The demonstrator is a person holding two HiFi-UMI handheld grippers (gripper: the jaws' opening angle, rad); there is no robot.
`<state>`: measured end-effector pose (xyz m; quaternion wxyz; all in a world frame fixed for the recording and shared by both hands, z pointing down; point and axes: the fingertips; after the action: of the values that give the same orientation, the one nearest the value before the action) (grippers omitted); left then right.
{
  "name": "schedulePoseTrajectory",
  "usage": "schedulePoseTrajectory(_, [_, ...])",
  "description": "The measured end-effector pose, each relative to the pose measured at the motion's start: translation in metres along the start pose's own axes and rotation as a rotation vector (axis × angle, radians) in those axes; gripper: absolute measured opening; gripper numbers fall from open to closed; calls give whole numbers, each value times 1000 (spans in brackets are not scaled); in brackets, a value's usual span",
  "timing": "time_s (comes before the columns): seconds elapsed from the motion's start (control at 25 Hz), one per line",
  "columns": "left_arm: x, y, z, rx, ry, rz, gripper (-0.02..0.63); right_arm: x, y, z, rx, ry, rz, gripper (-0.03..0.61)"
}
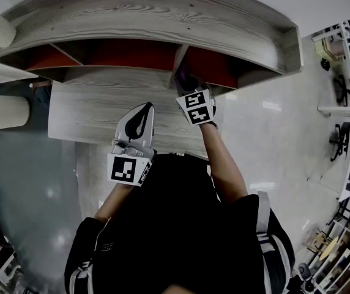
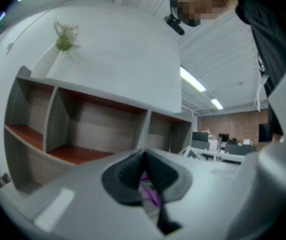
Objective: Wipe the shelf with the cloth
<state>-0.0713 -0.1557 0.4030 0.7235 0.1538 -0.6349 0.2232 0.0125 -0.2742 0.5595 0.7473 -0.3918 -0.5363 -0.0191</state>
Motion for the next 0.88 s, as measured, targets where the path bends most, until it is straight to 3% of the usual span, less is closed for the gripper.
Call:
schedulePoseTrajectory(0.56, [-5,2,-6,20,-9,-7,2,22,20,27,-59,-2,15,48])
schedulePoseTrajectory(0.72, [-4,1,-8,31,-10,-4,2,11,43,13,32,-83,-88,49])
schedulePoseTrajectory(0.88, [-4,-1,-12,50,-9,-5,2,0,73,-31,224,-158,-167,49])
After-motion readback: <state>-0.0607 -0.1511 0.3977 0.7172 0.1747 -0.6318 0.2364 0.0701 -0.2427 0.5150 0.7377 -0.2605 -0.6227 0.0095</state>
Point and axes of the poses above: the fingertips, and each gripper's own axes: y backward along the fingers, z to its left, x out of its underside, and after that the axes turned 1 degree about y, right-handed
